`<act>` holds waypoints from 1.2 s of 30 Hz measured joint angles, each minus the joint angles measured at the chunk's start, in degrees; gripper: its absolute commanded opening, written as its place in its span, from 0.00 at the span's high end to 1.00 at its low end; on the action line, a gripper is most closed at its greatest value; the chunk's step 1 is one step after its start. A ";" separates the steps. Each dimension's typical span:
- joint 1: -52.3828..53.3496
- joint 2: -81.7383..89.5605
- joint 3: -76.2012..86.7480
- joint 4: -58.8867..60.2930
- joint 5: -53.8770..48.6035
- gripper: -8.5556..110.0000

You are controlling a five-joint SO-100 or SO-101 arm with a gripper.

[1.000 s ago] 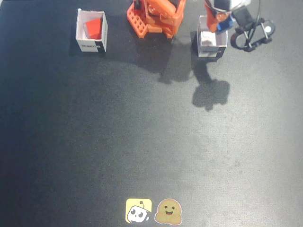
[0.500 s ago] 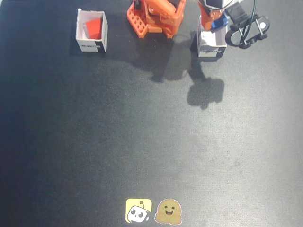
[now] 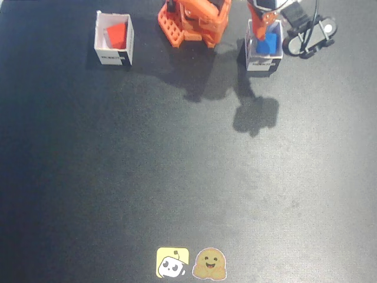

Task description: Put the red cube in the right box and the blue cube in the left box.

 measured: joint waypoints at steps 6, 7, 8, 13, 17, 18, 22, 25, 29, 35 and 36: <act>2.55 0.53 0.44 -0.09 0.62 0.93; 3.43 0.53 0.44 -0.35 0.62 0.93; 4.13 0.53 0.44 -0.88 0.62 0.93; 10.99 -0.53 0.44 -3.16 -1.49 0.93; 19.78 -1.58 0.44 -4.75 -6.68 0.93; 22.68 -2.11 0.44 -5.27 -8.79 0.93; 34.63 -2.81 0.44 -6.68 -16.00 0.93; 45.53 -3.52 0.79 -8.53 -22.85 0.93; 58.71 -5.27 1.76 -11.43 -30.85 0.93; 69.52 -5.80 3.52 -13.80 -36.56 0.93; 71.02 -5.54 4.13 -14.06 -37.09 0.93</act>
